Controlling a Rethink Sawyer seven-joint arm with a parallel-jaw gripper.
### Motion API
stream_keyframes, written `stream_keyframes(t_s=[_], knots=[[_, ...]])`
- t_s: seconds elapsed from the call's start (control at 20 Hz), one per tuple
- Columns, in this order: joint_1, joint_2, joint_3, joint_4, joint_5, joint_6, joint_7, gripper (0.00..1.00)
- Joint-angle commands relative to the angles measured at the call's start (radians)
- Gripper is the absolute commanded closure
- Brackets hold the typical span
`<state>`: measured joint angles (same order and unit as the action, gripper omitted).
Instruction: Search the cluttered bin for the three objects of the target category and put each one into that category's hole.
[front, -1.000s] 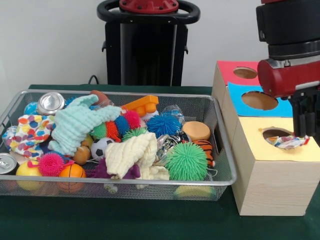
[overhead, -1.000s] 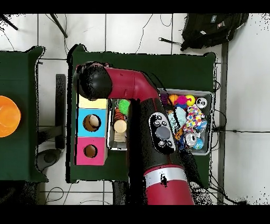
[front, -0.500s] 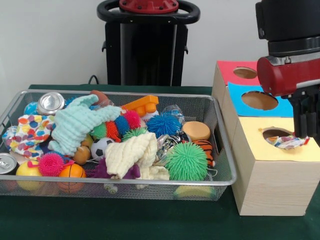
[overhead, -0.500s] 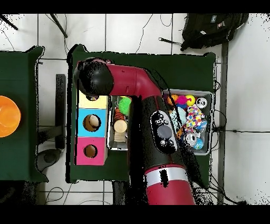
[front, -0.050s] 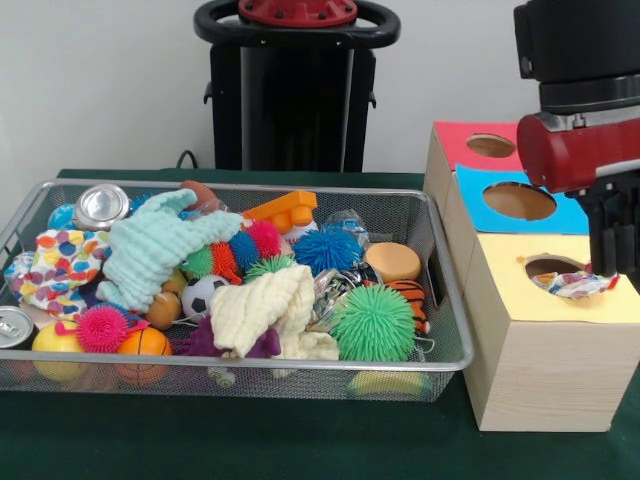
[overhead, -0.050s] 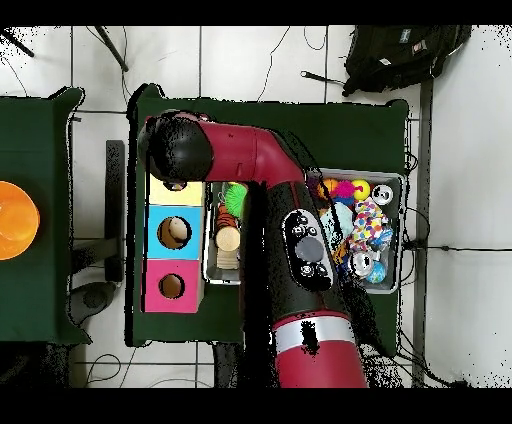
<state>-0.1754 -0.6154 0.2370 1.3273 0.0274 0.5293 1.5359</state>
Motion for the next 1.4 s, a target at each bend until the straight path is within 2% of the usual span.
stream_keyframes(t_s=[0.05,0.3,0.55,0.6,1.4], knots=[[-0.065,0.048,0.063,0.083,-0.022,0.05,0.021,1.0],[-0.118,0.046,0.12,0.143,-0.015,0.0,0.006,1.0],[-0.144,0.06,0.157,0.144,-0.025,-0.017,0.003,1.0],[-0.149,0.061,0.165,0.146,-0.031,-0.018,0.01,0.0],[-0.157,0.054,0.188,0.164,-0.048,-0.029,0.027,0.0]])
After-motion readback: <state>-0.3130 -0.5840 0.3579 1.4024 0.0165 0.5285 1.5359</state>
